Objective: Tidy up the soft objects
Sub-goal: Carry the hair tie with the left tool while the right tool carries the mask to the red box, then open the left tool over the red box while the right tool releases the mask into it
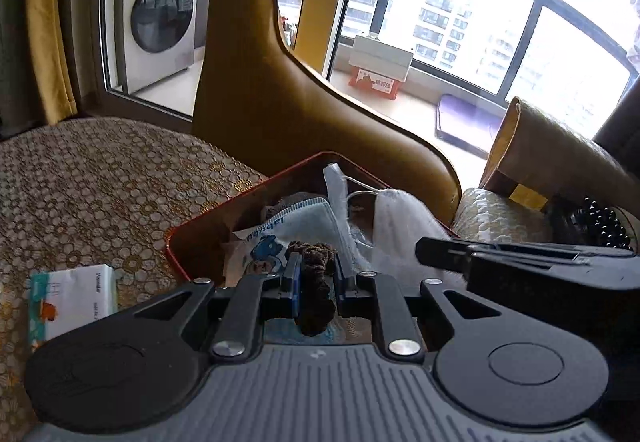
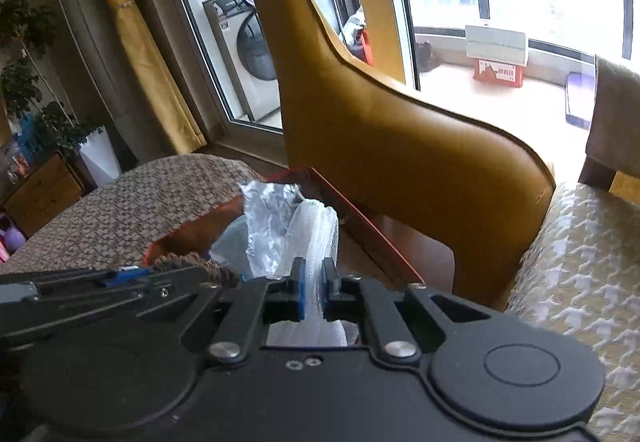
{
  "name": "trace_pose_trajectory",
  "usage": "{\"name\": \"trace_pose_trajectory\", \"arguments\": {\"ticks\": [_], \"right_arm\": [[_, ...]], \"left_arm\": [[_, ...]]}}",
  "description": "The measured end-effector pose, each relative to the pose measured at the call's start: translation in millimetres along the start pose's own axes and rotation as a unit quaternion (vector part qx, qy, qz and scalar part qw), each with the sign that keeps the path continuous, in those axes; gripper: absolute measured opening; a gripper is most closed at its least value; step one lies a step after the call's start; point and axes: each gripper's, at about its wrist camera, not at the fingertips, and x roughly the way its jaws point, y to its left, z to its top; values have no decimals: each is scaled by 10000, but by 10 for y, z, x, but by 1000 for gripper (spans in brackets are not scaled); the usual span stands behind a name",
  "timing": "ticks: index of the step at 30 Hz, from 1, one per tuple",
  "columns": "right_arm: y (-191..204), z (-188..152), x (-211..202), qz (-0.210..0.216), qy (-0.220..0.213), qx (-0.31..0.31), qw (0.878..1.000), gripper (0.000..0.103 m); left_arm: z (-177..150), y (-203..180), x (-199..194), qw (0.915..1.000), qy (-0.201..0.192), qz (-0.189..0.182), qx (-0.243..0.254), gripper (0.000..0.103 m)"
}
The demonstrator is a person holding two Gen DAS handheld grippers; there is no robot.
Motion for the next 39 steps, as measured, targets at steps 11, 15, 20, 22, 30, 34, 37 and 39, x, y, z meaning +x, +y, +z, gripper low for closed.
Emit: {"name": "trace_pose_trajectory", "arguments": {"ticks": [11,15,20,22,30,34,37,39], "right_arm": [[5,-51,162,-1,105,-88,9999,7],[10,-53,148,-59,107,-152,9998,8],[26,-73,107,-176,108,-172,9996,16],[35,-84,84,-138,126,-235,9995,18],[33,-114,-62,-194,131,-154,9996,38],[59,-123,-196,-174,111,-175,9996,42],[101,-126,-322,-141,88,-235,9996,46],[143,-130,-423,-131,54,-286,9995,49]], "left_arm": [[-87,38,180,9990,446,-7,-27,16],[-103,14,171,9983,574,-50,-45,16],[-109,-28,117,9980,634,22,53,17],[-113,-30,99,9977,674,40,49,21],[-147,-3,-48,9980,630,-15,-76,49],[-141,-25,-219,9987,505,-14,-33,54],[-149,-40,-366,9992,402,-24,12,54],[-158,-47,-483,9995,315,-8,69,55]]}}
